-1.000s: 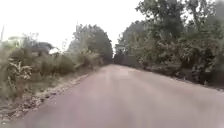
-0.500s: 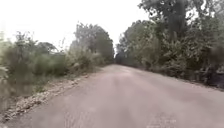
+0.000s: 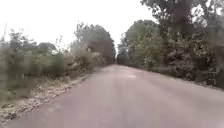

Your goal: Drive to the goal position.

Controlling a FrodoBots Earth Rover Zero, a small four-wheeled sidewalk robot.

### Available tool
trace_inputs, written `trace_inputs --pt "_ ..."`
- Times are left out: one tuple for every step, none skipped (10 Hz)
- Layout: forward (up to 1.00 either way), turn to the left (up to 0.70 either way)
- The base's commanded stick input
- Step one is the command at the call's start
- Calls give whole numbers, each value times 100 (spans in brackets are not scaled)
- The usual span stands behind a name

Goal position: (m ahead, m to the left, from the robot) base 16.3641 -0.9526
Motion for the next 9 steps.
trace_inputs --pt "100 0" --pt "100 0" --pt "100 0" --pt "100 0" --pt "100 0" --pt "100 0" --pt "100 0" --pt "100 0" --pt "100 0"
